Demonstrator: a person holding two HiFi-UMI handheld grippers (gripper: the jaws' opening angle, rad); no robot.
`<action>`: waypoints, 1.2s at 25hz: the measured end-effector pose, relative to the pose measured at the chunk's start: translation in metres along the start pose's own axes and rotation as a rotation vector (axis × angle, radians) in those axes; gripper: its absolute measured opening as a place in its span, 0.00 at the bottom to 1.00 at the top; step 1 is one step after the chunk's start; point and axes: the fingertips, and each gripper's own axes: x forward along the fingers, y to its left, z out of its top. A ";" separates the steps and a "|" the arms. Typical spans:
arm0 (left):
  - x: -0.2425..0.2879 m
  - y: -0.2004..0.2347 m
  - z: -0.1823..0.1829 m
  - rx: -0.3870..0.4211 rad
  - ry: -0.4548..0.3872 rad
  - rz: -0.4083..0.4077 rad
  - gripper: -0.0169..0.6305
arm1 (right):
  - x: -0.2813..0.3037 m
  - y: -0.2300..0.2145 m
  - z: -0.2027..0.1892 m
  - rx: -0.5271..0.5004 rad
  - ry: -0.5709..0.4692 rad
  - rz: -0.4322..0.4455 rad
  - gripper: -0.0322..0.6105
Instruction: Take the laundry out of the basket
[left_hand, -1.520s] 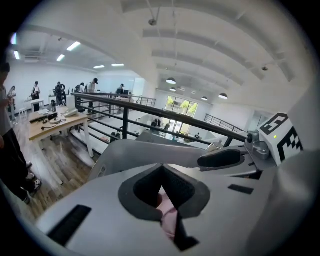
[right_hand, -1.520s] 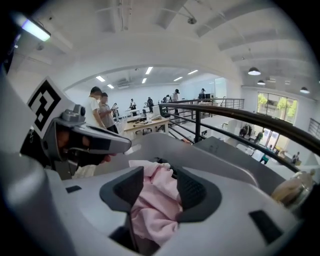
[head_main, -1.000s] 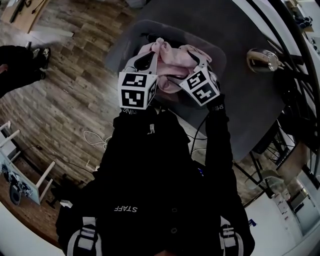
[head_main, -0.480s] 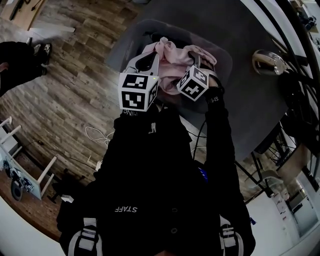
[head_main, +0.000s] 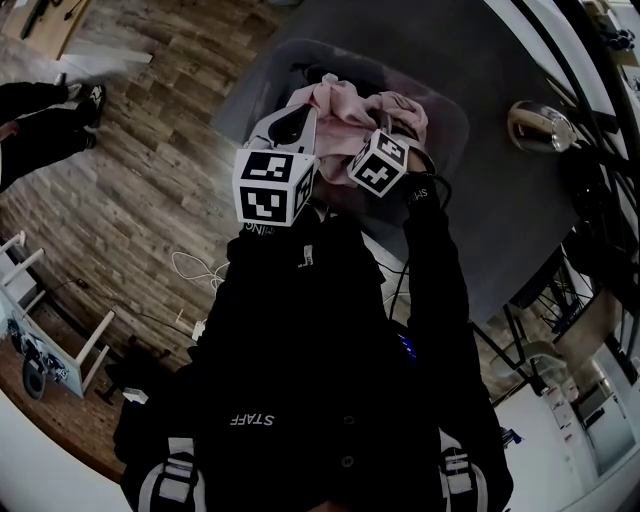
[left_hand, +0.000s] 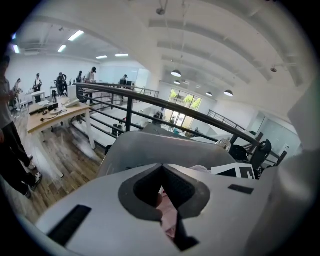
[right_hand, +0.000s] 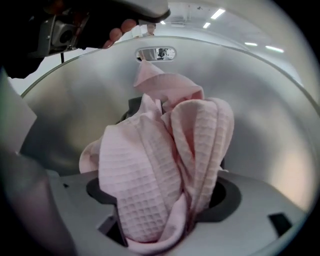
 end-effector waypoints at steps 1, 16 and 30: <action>-0.001 0.001 0.001 -0.002 -0.003 0.001 0.03 | -0.002 0.001 0.001 -0.001 -0.005 -0.009 0.73; -0.035 -0.006 0.018 0.001 -0.086 0.011 0.03 | -0.067 0.001 0.007 0.026 -0.124 -0.204 0.27; -0.109 -0.019 0.056 0.028 -0.253 0.033 0.03 | -0.223 -0.005 0.037 0.349 -0.527 -0.494 0.25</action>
